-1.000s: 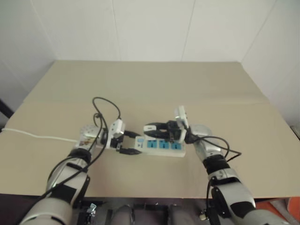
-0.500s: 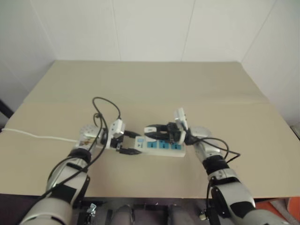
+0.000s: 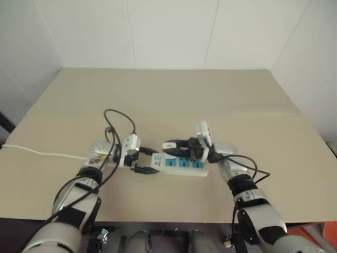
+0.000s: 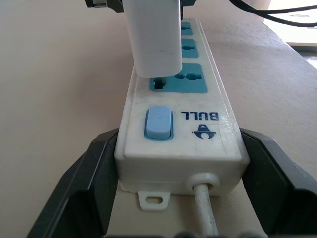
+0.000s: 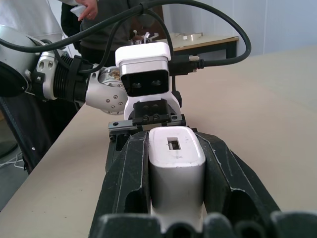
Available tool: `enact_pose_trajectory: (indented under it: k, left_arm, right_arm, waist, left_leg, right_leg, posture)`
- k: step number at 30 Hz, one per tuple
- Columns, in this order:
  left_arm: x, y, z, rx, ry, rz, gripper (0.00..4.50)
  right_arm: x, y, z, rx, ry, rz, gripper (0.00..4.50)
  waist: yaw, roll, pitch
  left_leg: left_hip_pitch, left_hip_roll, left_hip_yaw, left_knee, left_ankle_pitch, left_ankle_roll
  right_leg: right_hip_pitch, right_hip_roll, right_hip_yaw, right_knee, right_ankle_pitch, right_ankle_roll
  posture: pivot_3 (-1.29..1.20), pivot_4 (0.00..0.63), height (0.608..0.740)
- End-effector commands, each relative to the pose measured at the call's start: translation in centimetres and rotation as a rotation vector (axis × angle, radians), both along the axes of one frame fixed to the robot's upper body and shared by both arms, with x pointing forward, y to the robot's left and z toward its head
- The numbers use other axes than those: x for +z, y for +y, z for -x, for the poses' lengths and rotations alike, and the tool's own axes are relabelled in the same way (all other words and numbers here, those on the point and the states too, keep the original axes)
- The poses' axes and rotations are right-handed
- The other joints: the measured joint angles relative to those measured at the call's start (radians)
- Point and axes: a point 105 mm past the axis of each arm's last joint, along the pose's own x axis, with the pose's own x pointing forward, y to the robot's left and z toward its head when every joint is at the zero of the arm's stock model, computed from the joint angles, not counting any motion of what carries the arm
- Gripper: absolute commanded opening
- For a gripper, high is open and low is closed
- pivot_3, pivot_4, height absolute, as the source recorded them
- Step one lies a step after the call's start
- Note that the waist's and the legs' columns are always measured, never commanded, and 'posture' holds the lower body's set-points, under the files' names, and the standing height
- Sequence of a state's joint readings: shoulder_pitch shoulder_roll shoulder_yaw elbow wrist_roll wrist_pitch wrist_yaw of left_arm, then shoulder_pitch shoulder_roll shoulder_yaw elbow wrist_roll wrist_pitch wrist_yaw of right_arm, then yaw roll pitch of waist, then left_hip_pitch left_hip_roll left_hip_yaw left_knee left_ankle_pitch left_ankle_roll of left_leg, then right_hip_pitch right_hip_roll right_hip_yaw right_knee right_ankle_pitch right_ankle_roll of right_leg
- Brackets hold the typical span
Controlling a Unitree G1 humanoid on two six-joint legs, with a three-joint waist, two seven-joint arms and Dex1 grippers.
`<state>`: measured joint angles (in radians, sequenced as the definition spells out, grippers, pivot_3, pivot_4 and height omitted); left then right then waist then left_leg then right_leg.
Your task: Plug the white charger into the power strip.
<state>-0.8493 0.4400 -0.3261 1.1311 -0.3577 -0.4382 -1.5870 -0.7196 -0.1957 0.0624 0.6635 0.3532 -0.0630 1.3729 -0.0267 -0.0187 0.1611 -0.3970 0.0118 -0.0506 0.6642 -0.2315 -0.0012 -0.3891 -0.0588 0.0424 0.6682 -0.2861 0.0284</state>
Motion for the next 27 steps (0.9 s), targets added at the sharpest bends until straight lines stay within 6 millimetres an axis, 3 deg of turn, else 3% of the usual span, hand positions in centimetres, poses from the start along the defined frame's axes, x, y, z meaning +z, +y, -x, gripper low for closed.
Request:
enact_pose_trajectory:
  k: [1, 27]
  left_arm:
    - [-2.7, 0.1, 1.6, -0.056, 0.094, -0.091, 3.26]
    - [-2.6, -0.1, 1.4, -0.058, 0.088, -0.090, 3.26]
  right_arm:
    - [0.1, -0.4, -0.2, -0.016, -0.025, 0.013, 1.12]
    - [-1.3, -1.8, -0.1, -0.053, -0.001, 0.039, 1.12]
  waist:
    - [0.000, 0.000, 0.000]
    - [0.007, 0.000, 0.000]
  left_leg:
    - [0.000, 0.000, 0.000, 0.000, 0.000, 0.000]
    - [0.000, 0.000, 0.000, 0.000, 0.000, 0.000]
  right_leg:
    - [0.000, 0.000, 0.000, 0.000, 0.000, 0.000]
    - [0.000, 0.000, 0.000, 0.000, 0.000, 0.000]
  posture:
    - [0.00, 0.150, 0.740]
    - [0.00, 0.150, 0.740]
